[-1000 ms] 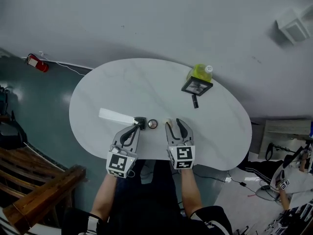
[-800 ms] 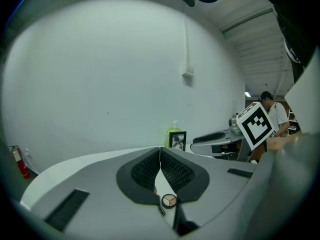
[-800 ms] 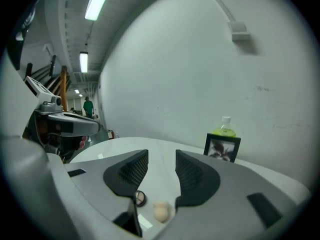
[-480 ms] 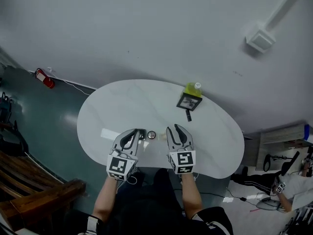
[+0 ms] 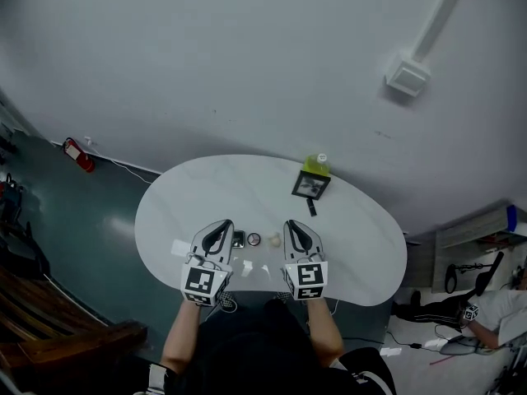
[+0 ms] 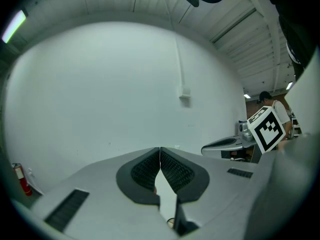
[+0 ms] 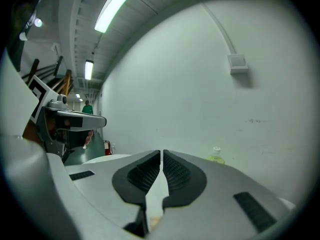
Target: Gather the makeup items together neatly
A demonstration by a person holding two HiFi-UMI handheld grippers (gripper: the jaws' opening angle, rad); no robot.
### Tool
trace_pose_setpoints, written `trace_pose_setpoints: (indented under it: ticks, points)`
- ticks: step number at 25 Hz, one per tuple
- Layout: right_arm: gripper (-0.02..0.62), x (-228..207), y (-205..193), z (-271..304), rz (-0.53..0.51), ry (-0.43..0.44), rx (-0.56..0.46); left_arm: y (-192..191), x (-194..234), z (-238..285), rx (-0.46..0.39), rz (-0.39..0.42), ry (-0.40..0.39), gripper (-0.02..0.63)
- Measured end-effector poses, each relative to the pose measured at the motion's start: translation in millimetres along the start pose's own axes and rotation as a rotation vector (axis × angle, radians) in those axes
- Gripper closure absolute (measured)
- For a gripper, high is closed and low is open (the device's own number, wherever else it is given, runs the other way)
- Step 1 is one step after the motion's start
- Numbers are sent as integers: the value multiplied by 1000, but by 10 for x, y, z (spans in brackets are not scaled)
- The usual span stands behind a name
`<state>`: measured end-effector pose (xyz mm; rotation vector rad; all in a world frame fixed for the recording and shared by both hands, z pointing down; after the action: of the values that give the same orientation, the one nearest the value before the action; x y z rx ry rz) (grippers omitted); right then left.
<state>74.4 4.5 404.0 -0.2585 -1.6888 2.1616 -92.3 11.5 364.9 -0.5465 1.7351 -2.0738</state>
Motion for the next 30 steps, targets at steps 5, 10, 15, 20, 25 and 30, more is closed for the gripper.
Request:
trace_pose_setpoints:
  ticks: [5, 10, 15, 20, 25, 30]
  points:
    - [554, 21, 12, -108, 0, -4, -2, 22, -22, -49, -9, -3, 2, 586]
    - [554, 20, 55, -134, -6, -5, -9, 25, -23, -48, -9, -4, 4, 586]
    - [554, -3, 67, -139, -2, -11, -14, 25, -66, -21, -10, 1, -15, 586]
    - [554, -20, 75, -157, 3, -12, -18, 41, -120, 0, -13, 19, -21, 586]
    - [554, -34, 52, -180, 7, -18, -12, 50, -153, 25, -14, 22, -30, 586]
    - [554, -155, -15, -215, 21, -47, 8, 11, -209, 100, 4, 14, -52, 586]
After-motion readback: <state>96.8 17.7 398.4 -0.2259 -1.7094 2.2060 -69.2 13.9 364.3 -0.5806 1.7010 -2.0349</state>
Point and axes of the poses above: the fingertips, and each gripper's own axes: z forward along the fingers, x to its left, y out of its top, the point moved 3 cm from there along -z, backward along the fingers, and after that the axes turned 4 degrees about -z, right-handed, at the moved point
